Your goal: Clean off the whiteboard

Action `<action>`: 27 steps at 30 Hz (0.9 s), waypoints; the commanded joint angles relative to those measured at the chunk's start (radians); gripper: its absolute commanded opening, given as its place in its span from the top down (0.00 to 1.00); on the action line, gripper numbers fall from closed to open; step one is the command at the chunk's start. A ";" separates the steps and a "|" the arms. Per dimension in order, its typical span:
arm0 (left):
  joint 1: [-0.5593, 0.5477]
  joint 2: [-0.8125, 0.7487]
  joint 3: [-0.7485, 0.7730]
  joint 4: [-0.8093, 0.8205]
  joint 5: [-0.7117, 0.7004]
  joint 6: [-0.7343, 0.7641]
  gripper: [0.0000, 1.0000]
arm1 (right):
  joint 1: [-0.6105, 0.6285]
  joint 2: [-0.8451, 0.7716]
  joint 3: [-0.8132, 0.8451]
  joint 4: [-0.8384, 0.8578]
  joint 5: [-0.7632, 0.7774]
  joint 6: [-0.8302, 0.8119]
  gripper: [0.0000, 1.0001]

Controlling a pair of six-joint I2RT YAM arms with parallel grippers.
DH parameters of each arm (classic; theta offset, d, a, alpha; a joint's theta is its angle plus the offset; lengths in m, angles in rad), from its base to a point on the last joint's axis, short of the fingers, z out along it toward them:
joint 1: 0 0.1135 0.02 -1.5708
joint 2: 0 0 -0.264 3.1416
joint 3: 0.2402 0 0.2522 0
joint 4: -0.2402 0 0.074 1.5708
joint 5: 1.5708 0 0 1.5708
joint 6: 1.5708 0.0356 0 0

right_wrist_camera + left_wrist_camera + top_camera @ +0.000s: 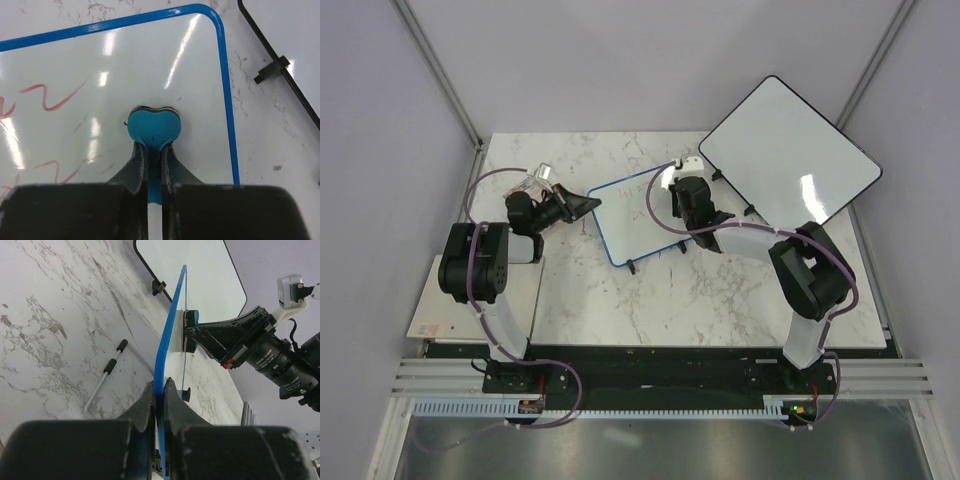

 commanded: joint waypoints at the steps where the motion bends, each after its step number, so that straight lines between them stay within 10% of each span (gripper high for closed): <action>1: -0.003 0.041 -0.009 -0.073 0.070 0.113 0.98 | 0.002 0.104 0.072 -0.116 -0.263 -0.027 1.00; 20: -0.006 0.046 -0.001 -0.073 0.081 0.115 0.98 | 0.316 0.213 0.119 -0.261 -0.197 0.013 1.00; 27: -0.006 0.042 -0.009 -0.058 0.087 0.110 0.98 | 0.255 0.199 0.106 -0.253 -0.033 0.062 1.00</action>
